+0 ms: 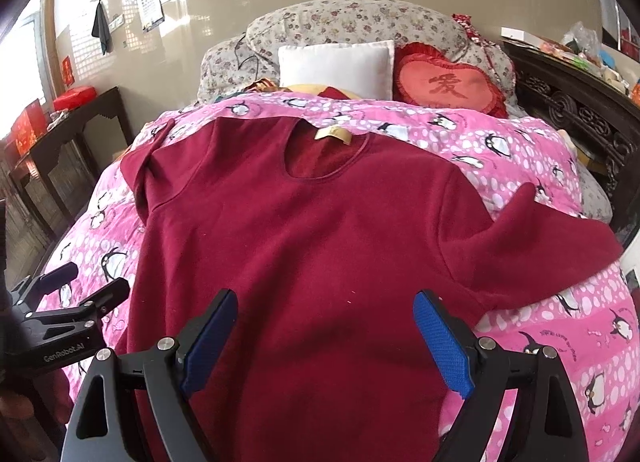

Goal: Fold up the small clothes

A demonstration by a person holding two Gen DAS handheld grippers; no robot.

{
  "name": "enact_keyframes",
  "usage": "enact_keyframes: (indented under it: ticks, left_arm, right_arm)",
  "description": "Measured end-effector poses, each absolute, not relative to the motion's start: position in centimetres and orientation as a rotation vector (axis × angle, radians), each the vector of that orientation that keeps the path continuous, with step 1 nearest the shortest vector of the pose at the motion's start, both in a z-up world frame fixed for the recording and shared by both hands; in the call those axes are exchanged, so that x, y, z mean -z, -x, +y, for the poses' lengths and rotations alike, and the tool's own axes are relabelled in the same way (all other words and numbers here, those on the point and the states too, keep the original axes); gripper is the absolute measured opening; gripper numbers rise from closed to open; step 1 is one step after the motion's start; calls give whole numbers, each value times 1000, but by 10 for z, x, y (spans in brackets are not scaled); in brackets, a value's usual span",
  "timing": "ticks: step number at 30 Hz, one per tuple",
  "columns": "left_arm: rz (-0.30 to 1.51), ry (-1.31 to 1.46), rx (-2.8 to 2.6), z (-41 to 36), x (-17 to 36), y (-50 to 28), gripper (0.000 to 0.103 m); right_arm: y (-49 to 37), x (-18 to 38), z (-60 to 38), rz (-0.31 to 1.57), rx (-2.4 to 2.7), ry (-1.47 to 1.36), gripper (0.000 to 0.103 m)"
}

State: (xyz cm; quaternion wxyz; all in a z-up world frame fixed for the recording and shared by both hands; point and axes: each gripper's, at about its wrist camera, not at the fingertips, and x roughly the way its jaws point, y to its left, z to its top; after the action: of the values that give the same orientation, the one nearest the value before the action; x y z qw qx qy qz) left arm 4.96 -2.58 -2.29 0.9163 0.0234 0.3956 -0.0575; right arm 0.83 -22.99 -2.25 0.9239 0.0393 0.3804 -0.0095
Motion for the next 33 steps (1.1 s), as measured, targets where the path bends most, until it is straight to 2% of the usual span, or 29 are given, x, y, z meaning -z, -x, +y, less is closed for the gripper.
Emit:
enact_keyframes:
  ticks: [33]
  left_arm:
    - [856, -37, 74, 4, 41, -93, 102]
  right_arm:
    - [-89, 27, -151, 863, -115, 13, 88]
